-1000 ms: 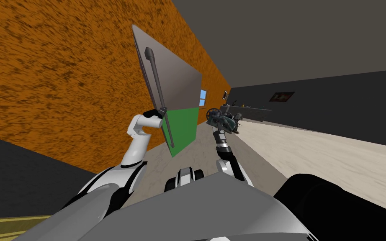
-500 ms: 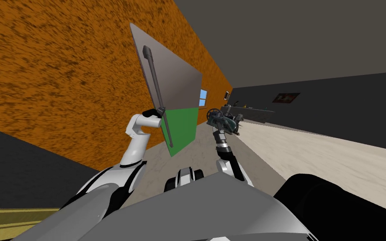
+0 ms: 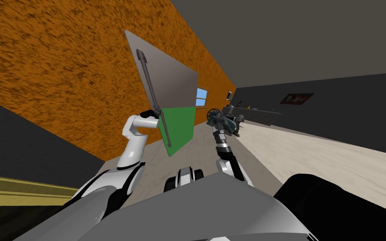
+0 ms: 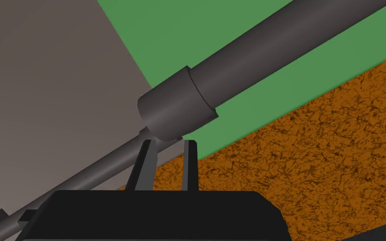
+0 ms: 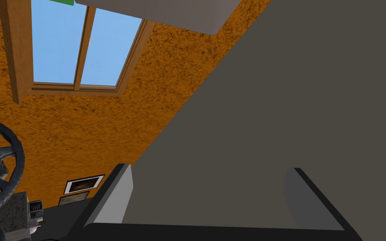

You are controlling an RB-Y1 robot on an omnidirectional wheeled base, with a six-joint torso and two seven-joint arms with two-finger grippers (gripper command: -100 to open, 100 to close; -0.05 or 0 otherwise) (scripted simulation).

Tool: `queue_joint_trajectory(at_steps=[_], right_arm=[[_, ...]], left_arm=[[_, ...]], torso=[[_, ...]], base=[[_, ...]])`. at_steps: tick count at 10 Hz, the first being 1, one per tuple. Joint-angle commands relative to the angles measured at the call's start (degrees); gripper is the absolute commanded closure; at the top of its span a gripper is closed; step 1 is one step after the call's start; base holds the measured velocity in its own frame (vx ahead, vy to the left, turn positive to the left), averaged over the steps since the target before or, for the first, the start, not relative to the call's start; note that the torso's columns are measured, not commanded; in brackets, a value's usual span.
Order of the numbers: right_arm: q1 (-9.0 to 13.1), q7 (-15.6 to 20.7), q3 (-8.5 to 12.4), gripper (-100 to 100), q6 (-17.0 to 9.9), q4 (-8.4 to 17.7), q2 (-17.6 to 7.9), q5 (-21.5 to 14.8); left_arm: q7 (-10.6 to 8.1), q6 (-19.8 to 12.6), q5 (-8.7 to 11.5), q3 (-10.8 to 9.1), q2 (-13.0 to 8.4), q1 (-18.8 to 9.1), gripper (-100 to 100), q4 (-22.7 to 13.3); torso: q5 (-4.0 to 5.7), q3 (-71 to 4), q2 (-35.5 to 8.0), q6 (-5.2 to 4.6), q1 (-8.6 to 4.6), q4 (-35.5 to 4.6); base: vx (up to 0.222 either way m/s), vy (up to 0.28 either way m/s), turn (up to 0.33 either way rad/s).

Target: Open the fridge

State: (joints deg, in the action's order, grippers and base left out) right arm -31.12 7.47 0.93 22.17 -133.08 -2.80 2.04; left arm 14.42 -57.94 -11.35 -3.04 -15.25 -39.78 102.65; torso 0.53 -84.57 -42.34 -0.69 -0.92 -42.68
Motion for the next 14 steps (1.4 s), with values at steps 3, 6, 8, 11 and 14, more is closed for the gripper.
queue_joint_trajectory(at_steps=[3, 6, 8, 11, 14], right_arm=[[0.0, 0.0, 0.0, 0, 0.0, 0.0, 0.0, 0.0], [0.0, 0.0, 0.0, 0, 0.0, 0.0, 0.0, 0.0], [0.0, 0.0, 0.0, 0, 0.0, 0.0, 0.0, 0.0], [0.0, 0.0, 0.1, 0, 0.0, 0.0, -0.1, 0.0], [0.0, 0.0, 0.0, 0, 0.0, 0.0, 0.0, 0.0]], left_arm=[[-1.14, -1.1, -3.6, -1.79, -0.5, -0.2, 100, 1.1], [-1.51, -1.9, -5.1, -2.55, -0.7, 0.0, 100, 1.7], [-0.85, -2.8, -5.0, -2.62, -1.3, -0.6, -100, 1.3], [0.0, -3.6, -4.8, -2.64, -2.2, -1.2, -100, 0.8], [1.0, -4.6, -4.4, -2.66, -3.1, -2.0, -100, 0.2]], torso=[[-0.5, -0.1, 0.2, 0.64, 0.88, 0.4], [-0.46, 0.1, -0.2, 0.67, 0.71, 0.3], [-0.88, -0.4, 0.7, 0.74, 2.08, 0.6], [-0.78, -0.4, 0.7, 0.77, 1.41, 0.8], [-0.6, -0.2, 0.3, 0.55, 0.82, 0.7]], base=[[-0.079, -0.291, 0.049], [-0.13, -0.343, 0.096], [0.112, 0.081, -0.022], [0.127, 0.153, -0.009], [0.14, 0.124, -0.002]])
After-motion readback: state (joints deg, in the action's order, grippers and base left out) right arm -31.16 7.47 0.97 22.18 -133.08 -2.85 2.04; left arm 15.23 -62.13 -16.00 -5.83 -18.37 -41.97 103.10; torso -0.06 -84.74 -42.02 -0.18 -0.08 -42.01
